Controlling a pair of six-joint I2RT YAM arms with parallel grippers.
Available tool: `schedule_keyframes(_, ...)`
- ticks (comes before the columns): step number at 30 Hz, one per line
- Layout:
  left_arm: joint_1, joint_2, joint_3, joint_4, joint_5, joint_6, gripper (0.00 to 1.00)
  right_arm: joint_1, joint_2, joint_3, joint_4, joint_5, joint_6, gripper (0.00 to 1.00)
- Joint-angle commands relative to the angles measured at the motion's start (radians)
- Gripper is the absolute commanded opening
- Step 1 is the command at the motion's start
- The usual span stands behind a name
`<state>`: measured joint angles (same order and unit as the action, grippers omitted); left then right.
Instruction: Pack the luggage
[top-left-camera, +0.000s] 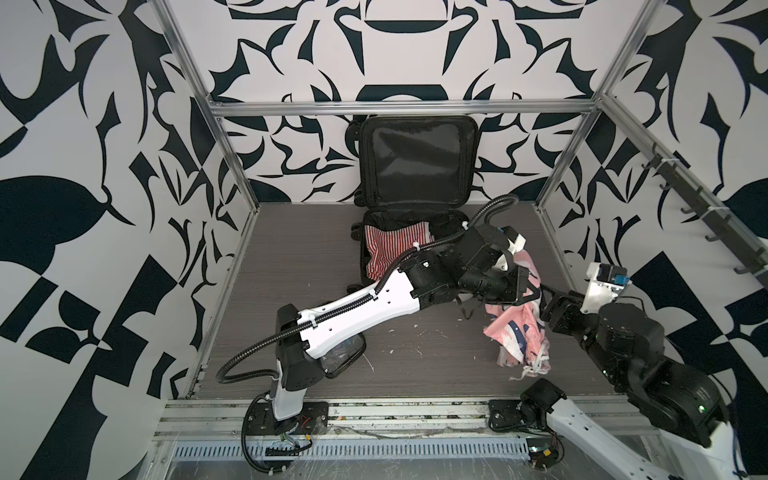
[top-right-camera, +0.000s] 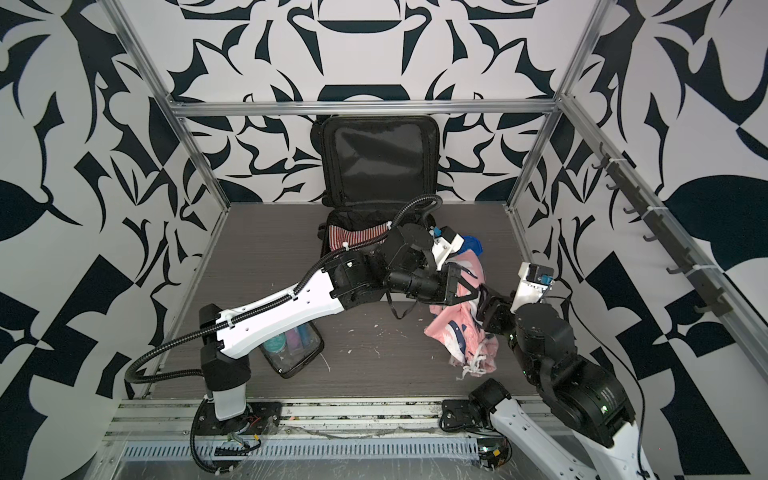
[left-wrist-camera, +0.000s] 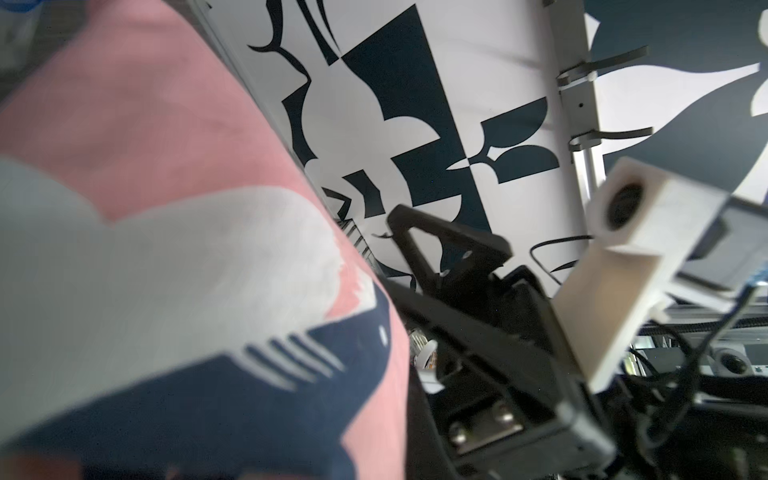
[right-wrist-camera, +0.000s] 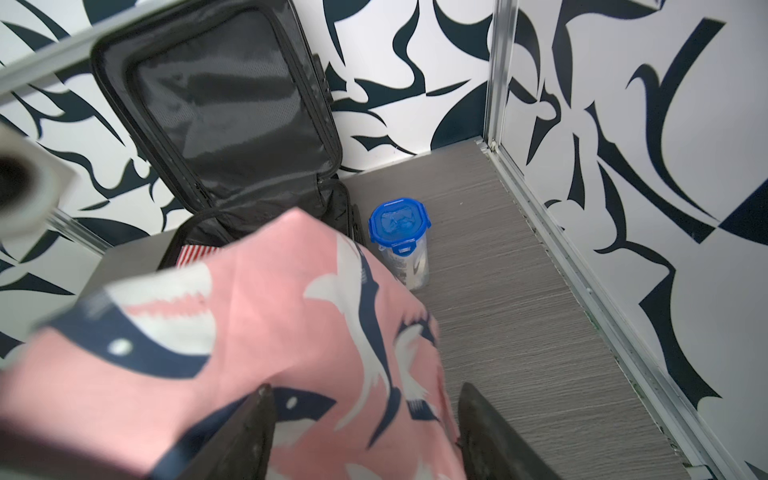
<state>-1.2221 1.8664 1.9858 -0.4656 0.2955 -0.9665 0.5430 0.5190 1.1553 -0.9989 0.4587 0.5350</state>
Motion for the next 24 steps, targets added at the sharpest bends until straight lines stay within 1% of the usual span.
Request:
schedule_keyframes(1, 0.013, -0.082, -0.179, 0.104, -0.018, -0.060, 0.00, 0.001, 0.008, 0.034, -0.017, 0.016, -0.005, 0.71)
schedule_keyframes(3, 0.025, -0.136, -0.349, 0.179, -0.037, -0.099, 0.00, 0.001, 0.015, 0.027, -0.014, -0.005, -0.003, 0.71)
schedule_keyframes(5, 0.034, -0.184, -0.476, 0.218, -0.072, -0.113, 0.00, 0.000, 0.028, 0.015, -0.007, -0.024, 0.001, 0.71)
schedule_keyframes(9, 0.055, -0.268, -0.668, 0.222, -0.155, -0.107, 0.00, 0.001, 0.060, -0.020, 0.038, -0.082, 0.012, 0.71)
schedule_keyframes(11, 0.070, -0.298, -0.736, 0.222, -0.174, -0.104, 0.00, 0.001, 0.082, -0.038, 0.064, -0.120, 0.018, 0.71)
schedule_keyframes(15, 0.088, -0.347, -0.814, 0.127, -0.262, -0.066, 0.00, 0.001, 0.138, -0.093, 0.125, -0.221, 0.040, 0.70)
schedule_keyframes(18, 0.111, -0.394, -0.894, 0.087, -0.302, -0.070, 0.00, 0.002, 0.185, -0.146, 0.171, -0.325, 0.065, 0.70)
schedule_keyframes(21, 0.125, -0.449, -0.977, 0.042, -0.364, -0.080, 0.00, 0.002, 0.232, -0.206, 0.203, -0.376, 0.086, 0.71)
schedule_keyframes(24, 0.153, -0.496, -1.080, 0.044, -0.386, -0.098, 0.00, 0.001, 0.263, -0.282, 0.237, -0.433, 0.115, 0.72)
